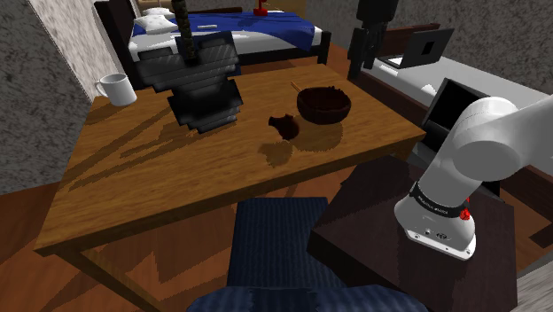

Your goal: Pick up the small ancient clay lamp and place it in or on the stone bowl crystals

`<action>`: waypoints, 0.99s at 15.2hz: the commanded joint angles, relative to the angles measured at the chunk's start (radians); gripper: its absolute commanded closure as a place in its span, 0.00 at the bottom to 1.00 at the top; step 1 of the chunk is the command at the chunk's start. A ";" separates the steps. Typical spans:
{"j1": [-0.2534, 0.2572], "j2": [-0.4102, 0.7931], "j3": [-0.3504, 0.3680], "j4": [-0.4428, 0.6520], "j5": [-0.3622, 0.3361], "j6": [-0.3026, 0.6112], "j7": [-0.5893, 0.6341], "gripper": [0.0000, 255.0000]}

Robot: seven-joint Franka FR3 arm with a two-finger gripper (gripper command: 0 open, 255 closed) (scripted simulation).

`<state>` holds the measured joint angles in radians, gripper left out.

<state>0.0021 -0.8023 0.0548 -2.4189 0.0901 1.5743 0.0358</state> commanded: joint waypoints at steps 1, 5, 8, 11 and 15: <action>0.000 0.000 0.000 0.000 0.000 0.000 0.000 0.00; -0.002 0.106 0.014 -0.033 0.008 0.144 0.003 0.00; -0.003 0.198 0.025 -0.043 0.012 0.250 0.006 0.00; -0.005 0.300 0.035 -0.038 0.015 0.351 0.010 0.00; -0.008 0.447 0.047 -0.012 0.013 0.477 0.017 0.00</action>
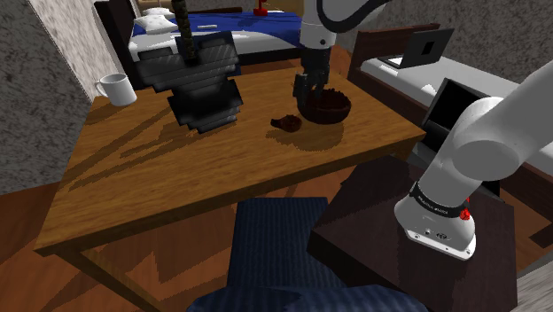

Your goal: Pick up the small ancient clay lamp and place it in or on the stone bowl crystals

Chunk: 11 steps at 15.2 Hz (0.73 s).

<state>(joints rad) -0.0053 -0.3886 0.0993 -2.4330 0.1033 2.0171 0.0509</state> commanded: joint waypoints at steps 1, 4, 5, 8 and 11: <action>-0.001 0.071 0.006 0.012 -0.001 0.063 0.004 0.00; -0.003 0.188 0.013 0.051 -0.007 0.144 0.012 0.00; -0.003 0.200 0.013 0.056 -0.008 0.152 0.013 0.00; -0.002 0.221 0.015 0.034 -0.008 0.195 0.013 0.00; -0.001 0.244 0.018 0.014 -0.007 0.238 0.013 0.00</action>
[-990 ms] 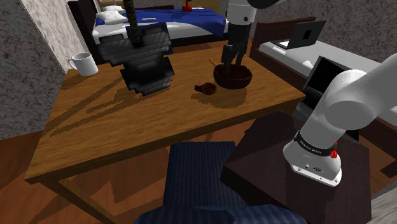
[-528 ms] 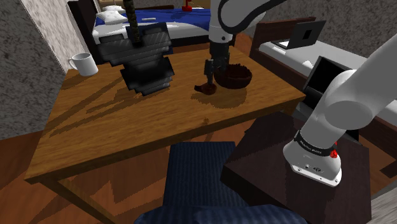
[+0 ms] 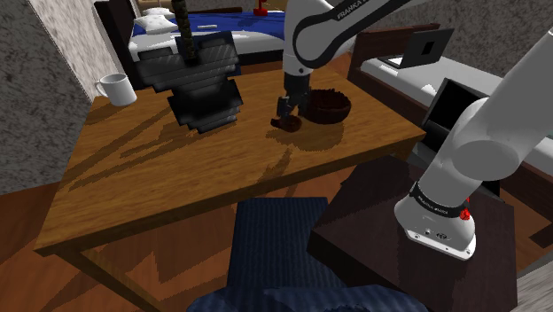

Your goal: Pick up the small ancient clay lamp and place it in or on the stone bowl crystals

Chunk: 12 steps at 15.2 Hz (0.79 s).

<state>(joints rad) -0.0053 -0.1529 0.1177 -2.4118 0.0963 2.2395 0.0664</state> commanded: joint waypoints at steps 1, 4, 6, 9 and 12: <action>0.000 0.021 0.001 -0.017 0.000 0.039 -0.002 0.00; 0.000 0.021 0.001 -0.017 0.000 0.039 -0.002 0.00; 0.000 0.021 0.001 -0.017 0.000 0.039 -0.002 0.00; 0.000 0.021 0.001 -0.017 0.000 0.039 -0.002 0.00; 0.000 0.021 0.001 -0.017 0.000 0.039 -0.002 1.00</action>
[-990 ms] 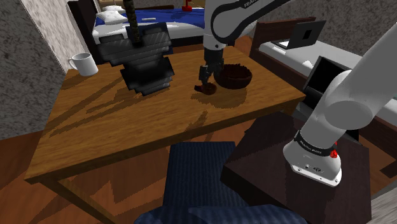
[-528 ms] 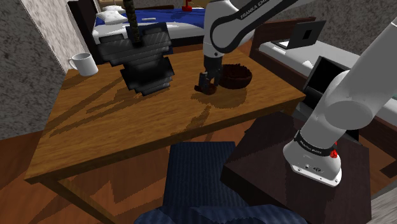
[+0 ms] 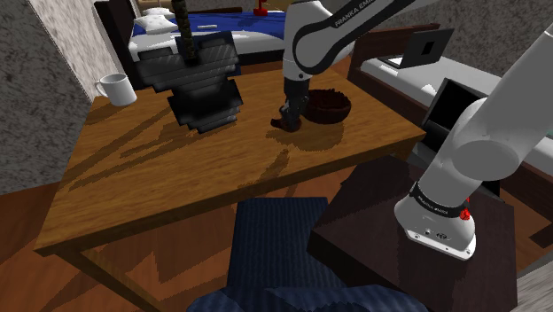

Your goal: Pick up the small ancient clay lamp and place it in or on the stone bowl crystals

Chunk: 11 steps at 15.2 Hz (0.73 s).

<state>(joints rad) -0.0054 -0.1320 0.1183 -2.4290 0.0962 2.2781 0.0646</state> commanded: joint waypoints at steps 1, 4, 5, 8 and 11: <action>0.000 0.000 0.000 0.000 0.000 0.000 0.000 1.00; 0.000 0.000 0.000 0.000 0.000 0.000 0.000 1.00; 0.000 0.000 0.000 0.000 0.000 0.000 0.000 1.00; 0.000 0.000 0.000 0.000 0.000 0.000 0.000 0.00; -0.012 0.125 -0.019 0.149 0.000 -0.051 -0.068 0.00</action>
<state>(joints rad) -0.0143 -0.0441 0.1048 -2.3263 0.0964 2.2446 0.0173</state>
